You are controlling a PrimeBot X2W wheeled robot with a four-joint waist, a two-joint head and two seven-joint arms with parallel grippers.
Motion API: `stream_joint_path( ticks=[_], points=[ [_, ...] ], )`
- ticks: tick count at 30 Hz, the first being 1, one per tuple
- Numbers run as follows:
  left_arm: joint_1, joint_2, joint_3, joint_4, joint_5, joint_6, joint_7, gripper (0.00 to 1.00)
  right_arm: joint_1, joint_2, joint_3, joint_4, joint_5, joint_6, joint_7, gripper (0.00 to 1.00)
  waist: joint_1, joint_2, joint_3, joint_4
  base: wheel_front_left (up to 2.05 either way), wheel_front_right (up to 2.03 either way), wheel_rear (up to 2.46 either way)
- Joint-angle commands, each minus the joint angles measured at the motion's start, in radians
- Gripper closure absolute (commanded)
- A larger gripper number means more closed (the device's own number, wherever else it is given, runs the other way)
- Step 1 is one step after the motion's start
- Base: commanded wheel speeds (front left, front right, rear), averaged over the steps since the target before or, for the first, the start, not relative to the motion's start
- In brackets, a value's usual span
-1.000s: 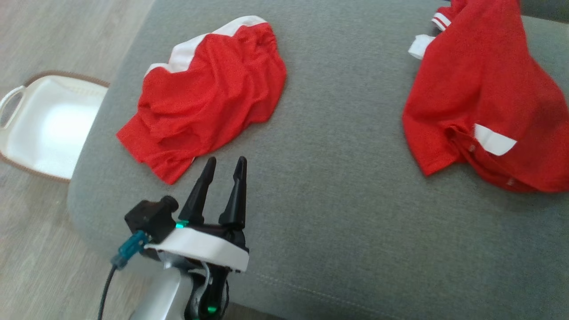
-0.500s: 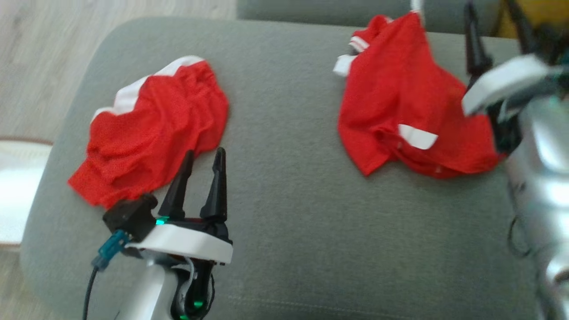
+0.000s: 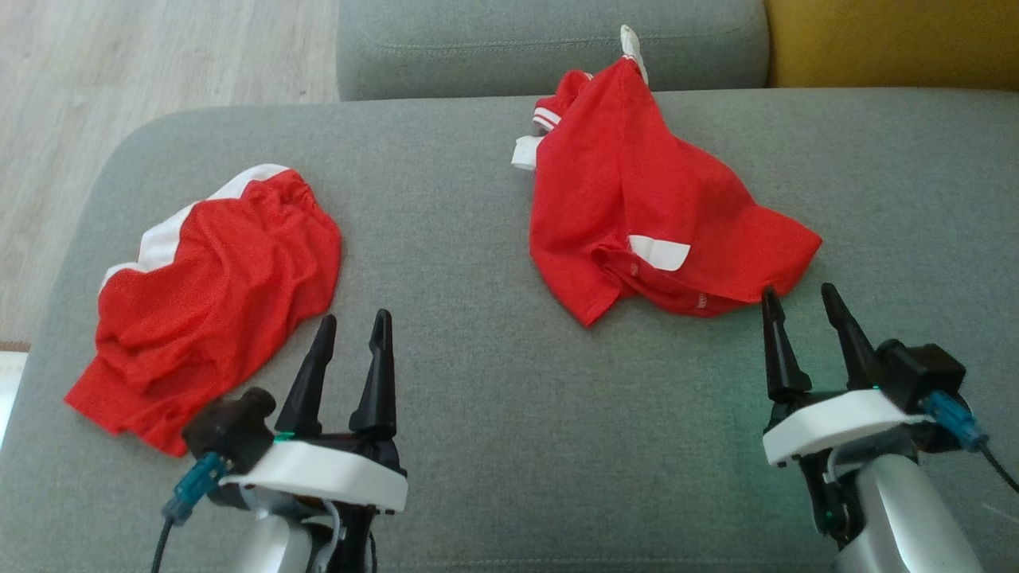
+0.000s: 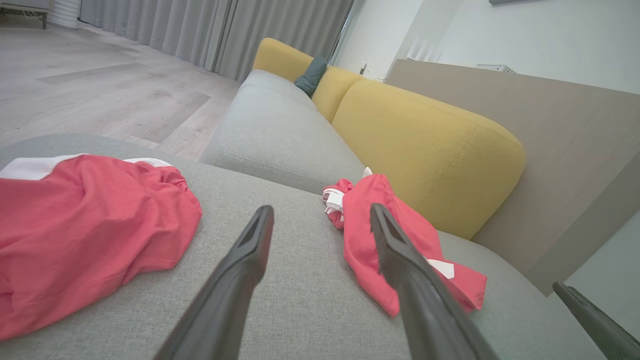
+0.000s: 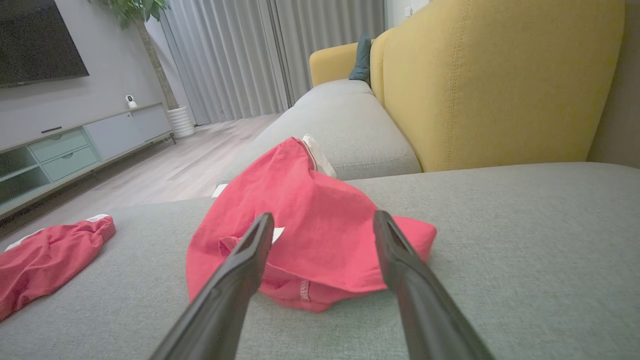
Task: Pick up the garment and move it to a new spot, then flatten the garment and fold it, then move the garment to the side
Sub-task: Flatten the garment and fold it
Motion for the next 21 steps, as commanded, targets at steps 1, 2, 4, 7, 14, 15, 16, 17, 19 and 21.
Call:
stream_joint_path(
  ticks=[1,2,4,7,14,15,16,17,19,21],
  points=[
    [-0.031,0.003,0.031,-0.031,0.010,-0.007,-0.012,0.00,-0.036,0.011,0.019,-0.061,-0.014,-0.001,0.007,0.00,0.0000,0.0000,0.005,0.002,0.00,0.00,0.00],
    [-0.033,0.003,0.029,-0.030,0.011,-0.008,-0.012,0.00,-0.027,0.013,0.019,-0.077,-0.017,-0.001,0.017,0.00,0.0000,0.0000,0.010,0.005,0.00,0.00,0.00],
    [-0.037,0.003,0.023,-0.029,0.012,-0.011,-0.012,0.00,-0.022,0.015,0.022,-0.101,-0.031,-0.001,0.038,0.00,0.0000,0.0000,0.019,0.014,0.00,0.00,0.00],
    [-0.048,0.003,0.013,-0.025,0.012,-0.014,-0.012,0.00,-0.038,0.017,0.028,-0.122,-0.052,-0.001,0.063,0.00,0.0000,0.0000,0.038,0.034,0.00,0.00,0.00],
    [-0.064,0.003,-0.007,-0.016,0.003,-0.012,-0.012,0.00,-0.126,0.018,-0.015,-0.023,-0.064,-0.001,0.164,0.00,0.0000,0.0000,0.071,0.104,0.00,0.00,0.00],
    [-0.065,0.003,-0.009,-0.016,0.001,-0.012,-0.012,0.00,-0.141,0.018,-0.021,-0.001,-0.061,-0.001,0.174,0.00,0.0000,0.0000,0.076,0.113,0.00,0.00,0.00],
    [-0.067,0.003,-0.011,-0.015,0.001,-0.012,-0.012,0.00,-0.155,0.018,-0.028,0.023,-0.054,-0.001,0.183,0.00,0.0000,0.0000,0.081,0.122,0.00,0.00,0.00],
    [-0.068,0.003,-0.012,-0.014,0.001,-0.012,-0.012,0.00,-0.170,0.018,-0.034,0.048,-0.055,-0.001,0.193,0.00,0.0000,0.0000,0.085,0.130,0.00,0.00,0.00],
    [-0.071,0.003,-0.014,-0.013,-0.001,-0.012,-0.012,0.00,-0.198,0.018,-0.044,0.096,-0.048,-0.001,0.213,0.00,0.0000,0.0000,0.095,0.145,0.00,0.00,0.00],
    [-0.074,0.003,-0.015,-0.012,-0.002,-0.012,-0.012,0.00,-0.224,0.018,-0.055,0.139,-0.043,-0.001,0.223,0.00,0.0000,0.0000,0.103,0.157,0.00,0.00,0.00]
  ],
)
